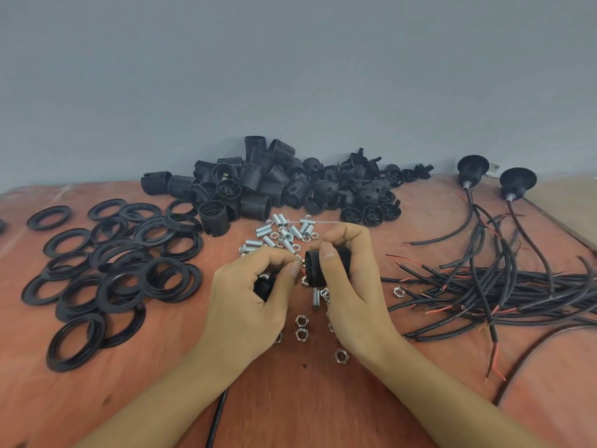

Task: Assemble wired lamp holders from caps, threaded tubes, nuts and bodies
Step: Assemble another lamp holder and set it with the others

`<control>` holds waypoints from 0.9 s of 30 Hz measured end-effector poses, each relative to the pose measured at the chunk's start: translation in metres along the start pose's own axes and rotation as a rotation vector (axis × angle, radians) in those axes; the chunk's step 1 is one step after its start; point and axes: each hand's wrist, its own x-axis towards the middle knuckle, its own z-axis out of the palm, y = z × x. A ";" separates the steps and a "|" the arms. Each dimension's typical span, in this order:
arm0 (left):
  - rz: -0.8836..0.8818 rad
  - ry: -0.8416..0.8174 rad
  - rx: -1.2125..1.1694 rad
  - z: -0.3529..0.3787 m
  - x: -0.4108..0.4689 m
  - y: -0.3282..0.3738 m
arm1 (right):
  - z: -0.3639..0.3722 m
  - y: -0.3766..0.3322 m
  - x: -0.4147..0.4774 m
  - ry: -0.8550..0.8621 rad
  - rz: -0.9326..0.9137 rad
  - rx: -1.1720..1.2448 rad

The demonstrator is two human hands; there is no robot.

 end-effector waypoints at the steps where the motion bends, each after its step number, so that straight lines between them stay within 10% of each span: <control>1: -0.009 0.003 -0.007 0.000 0.000 0.000 | 0.000 0.000 0.000 0.005 -0.005 -0.004; 27: -0.040 -0.002 -0.045 0.003 -0.001 0.001 | 0.001 0.000 -0.003 -0.012 -0.034 -0.015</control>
